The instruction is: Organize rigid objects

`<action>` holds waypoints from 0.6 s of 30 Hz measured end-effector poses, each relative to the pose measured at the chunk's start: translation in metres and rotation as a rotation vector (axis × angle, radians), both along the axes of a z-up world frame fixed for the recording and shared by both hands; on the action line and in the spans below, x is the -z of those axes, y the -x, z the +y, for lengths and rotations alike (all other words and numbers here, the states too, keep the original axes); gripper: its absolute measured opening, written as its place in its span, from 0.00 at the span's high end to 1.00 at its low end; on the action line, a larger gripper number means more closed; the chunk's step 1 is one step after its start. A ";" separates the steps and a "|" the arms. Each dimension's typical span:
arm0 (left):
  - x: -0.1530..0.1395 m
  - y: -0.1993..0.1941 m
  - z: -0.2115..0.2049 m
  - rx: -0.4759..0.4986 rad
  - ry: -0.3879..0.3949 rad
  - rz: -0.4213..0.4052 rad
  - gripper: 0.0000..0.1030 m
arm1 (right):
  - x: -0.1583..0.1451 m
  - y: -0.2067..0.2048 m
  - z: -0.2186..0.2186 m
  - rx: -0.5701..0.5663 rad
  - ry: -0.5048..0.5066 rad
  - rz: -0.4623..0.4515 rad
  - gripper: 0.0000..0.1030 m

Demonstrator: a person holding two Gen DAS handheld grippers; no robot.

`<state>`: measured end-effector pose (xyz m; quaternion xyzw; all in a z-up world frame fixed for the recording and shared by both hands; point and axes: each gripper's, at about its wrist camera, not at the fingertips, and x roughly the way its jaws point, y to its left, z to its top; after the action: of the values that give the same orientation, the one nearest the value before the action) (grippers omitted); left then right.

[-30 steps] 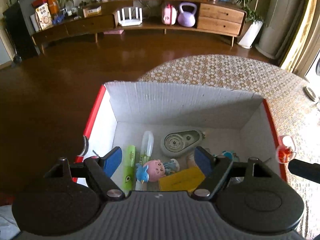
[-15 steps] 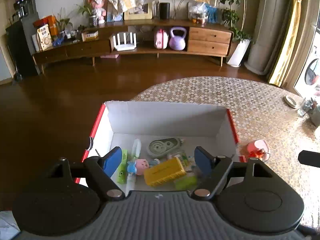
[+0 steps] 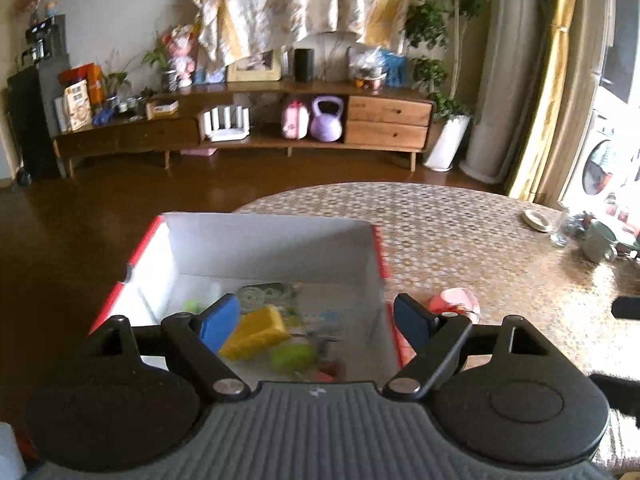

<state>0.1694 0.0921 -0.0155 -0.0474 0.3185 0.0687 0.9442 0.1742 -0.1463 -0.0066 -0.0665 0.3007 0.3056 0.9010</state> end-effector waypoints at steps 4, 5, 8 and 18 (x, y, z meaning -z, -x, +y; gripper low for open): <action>0.012 0.002 -0.035 0.059 -0.008 -0.017 0.18 | 0.007 -0.013 -0.025 0.053 0.017 0.008 0.00; 0.016 0.002 -0.045 0.074 -0.008 -0.022 0.18 | 0.009 -0.017 -0.031 0.068 0.020 0.011 0.00; 0.025 -0.001 -0.070 0.114 -0.012 -0.033 0.18 | 0.015 -0.031 -0.044 0.100 0.026 0.025 0.00; 0.065 -0.023 -0.132 0.166 -0.016 -0.018 0.18 | 0.037 -0.075 -0.062 0.119 0.067 0.082 0.01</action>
<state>0.1920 -0.0401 -0.0810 -0.0138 0.3124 -0.0074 0.9498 0.2491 -0.2086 -0.0437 -0.0663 0.3508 0.2439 0.9017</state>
